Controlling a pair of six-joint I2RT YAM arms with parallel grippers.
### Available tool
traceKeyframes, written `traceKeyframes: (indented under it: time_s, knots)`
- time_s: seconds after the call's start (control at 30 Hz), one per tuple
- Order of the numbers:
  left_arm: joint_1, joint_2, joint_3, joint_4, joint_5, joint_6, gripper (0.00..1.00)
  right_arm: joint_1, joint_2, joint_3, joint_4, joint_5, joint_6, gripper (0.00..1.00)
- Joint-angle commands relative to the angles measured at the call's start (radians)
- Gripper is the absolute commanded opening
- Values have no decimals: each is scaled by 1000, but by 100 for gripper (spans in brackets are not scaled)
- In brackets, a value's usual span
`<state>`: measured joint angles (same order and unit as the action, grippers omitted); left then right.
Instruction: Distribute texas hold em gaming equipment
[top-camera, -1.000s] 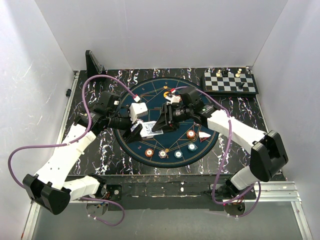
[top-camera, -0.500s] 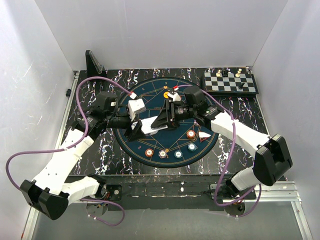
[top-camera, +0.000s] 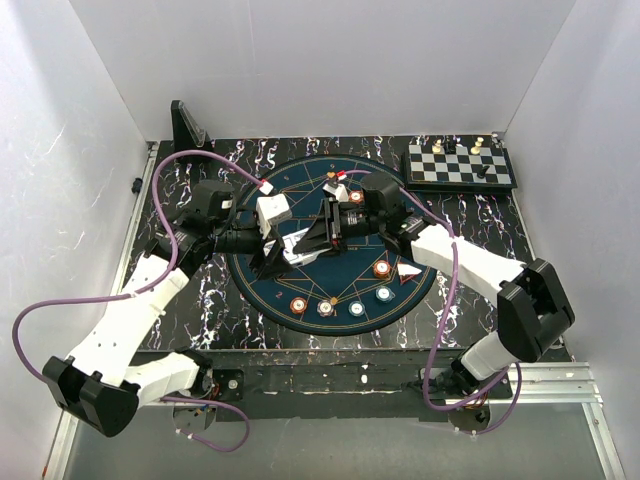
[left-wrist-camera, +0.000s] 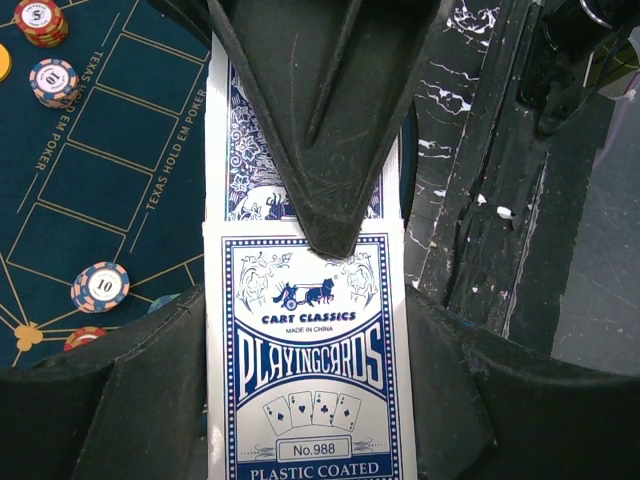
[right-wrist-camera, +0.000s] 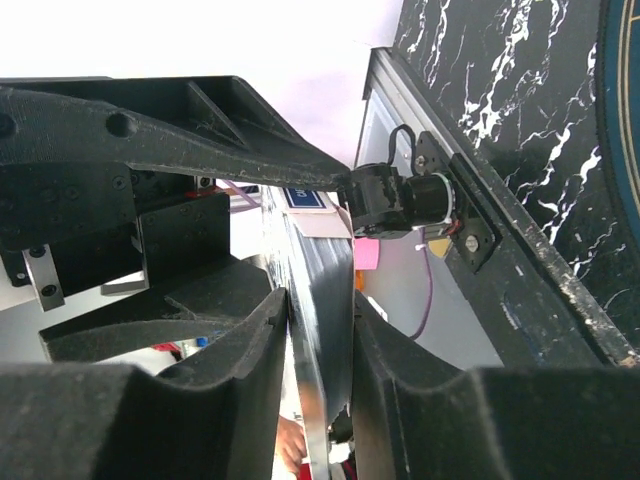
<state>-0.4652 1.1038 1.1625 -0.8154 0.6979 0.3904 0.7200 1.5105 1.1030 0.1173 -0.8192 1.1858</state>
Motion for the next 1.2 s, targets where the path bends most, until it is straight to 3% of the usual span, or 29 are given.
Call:
traceKeyframes:
  time_s: [0.0,0.07,0.1,0.2,0.27,0.33,0.63,0.77,0.87,1.1,1.17]
  knots:
    - [-1,4,55,7,43,41,0,16,10,8,119,-61,49,32]
    - [-1,11,62,-10,43,62,0,16,10,0,136,-61,58,27]
    - [-1,14,66,-21,40,71,8,16,8,-6,146,-63,61,25]
    - [-1,18,60,-37,16,102,54,16,1,-12,157,-61,69,22]
    - [-1,10,48,-37,3,123,66,16,1,-14,157,-58,70,21]
    - [-3,8,43,-41,0,137,98,16,2,-15,156,-55,71,20]
    - [-6,48,69,-68,29,185,98,21,5,-8,144,-44,58,20]
    - [-12,68,77,-97,60,214,96,33,8,29,62,-32,0,20]
    - [-13,90,100,-129,81,225,84,35,13,38,47,-31,-5,20]
    - [-26,91,103,-145,104,226,35,35,19,37,55,-26,5,19]
    - [-30,91,101,-154,101,226,31,35,14,37,50,-23,5,20]
